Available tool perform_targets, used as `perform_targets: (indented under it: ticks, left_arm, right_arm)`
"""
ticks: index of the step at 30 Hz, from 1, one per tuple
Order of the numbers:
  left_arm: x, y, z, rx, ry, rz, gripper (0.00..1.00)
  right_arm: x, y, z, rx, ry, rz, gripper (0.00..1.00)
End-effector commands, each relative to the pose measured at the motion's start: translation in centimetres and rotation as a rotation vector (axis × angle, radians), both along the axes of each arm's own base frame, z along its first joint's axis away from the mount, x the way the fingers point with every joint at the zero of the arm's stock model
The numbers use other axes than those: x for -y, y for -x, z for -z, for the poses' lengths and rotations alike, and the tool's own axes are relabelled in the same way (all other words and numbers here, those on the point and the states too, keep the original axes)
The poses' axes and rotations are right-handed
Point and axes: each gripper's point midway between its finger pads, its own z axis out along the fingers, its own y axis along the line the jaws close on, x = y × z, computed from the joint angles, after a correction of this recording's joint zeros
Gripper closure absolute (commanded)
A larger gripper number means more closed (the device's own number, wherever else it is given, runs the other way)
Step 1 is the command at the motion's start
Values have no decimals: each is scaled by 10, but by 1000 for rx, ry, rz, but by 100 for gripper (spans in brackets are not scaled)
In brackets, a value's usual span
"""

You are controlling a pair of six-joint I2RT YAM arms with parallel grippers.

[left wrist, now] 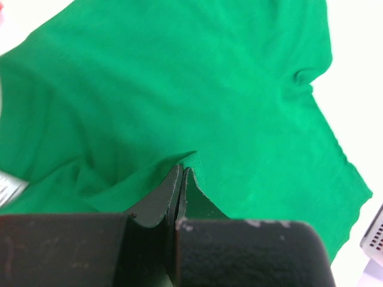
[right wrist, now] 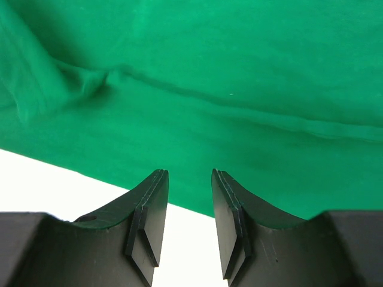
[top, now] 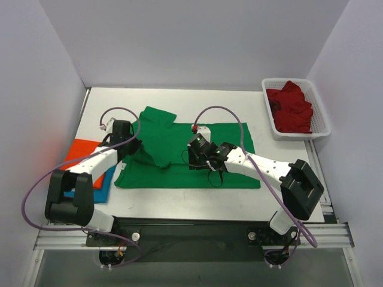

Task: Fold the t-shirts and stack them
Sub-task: Fold the flattened tshirt in 1/3 of the way

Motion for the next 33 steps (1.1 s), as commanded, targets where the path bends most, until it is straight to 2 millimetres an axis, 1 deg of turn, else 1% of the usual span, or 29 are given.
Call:
perform_targets:
  ticks: [1,6,7,8,15,18,21,22,23,26,28,29,30,32,33]
  left_arm:
    - [11,-40,-25,118,39,37,100]
    - [23,-64,-26,167,83,65,100]
    - [24,-67,-19,155,80,68,100]
    - [26,-72,-18,151,82,71,100]
    - [33,-90,-23,200,91,107,100]
    - [33,-91,-20,191,89,108,100]
    - [30,-89,-18,186,89,101,100]
    - [30,-88,-17,185,89,103,100]
    - [26,-88,-16,183,88,95,100]
    - [19,-88,-19,193,89,83,95]
    - [13,-88,-19,191,86,72,94]
    - [13,-89,-20,192,86,70,91]
    - [12,-89,-19,189,84,70,83]
    - [12,-87,-16,180,85,69,74]
    - [12,-86,-17,186,87,67,68]
  right_arm:
    - [17,-1,-8,23,32,24,64]
    - [24,-4,-1,13,53,34,64]
    - [25,-5,1,9,58,37,64]
    - [28,-6,3,3,61,42,64]
    - [38,-11,14,-11,93,63,64]
    - [43,-13,17,-14,103,75,64]
    - [52,-17,18,-17,106,100,64]
    - [58,-22,16,-16,100,121,64]
    - [62,-23,18,-20,104,125,64]
    - [77,-28,18,-24,107,143,64]
    - [80,-29,18,-23,108,141,63]
    - [82,-28,19,-26,115,140,63]
    - [84,-27,22,-31,123,135,62]
    - [85,-26,27,-42,131,137,62]
    - [85,-24,30,-52,133,136,62]
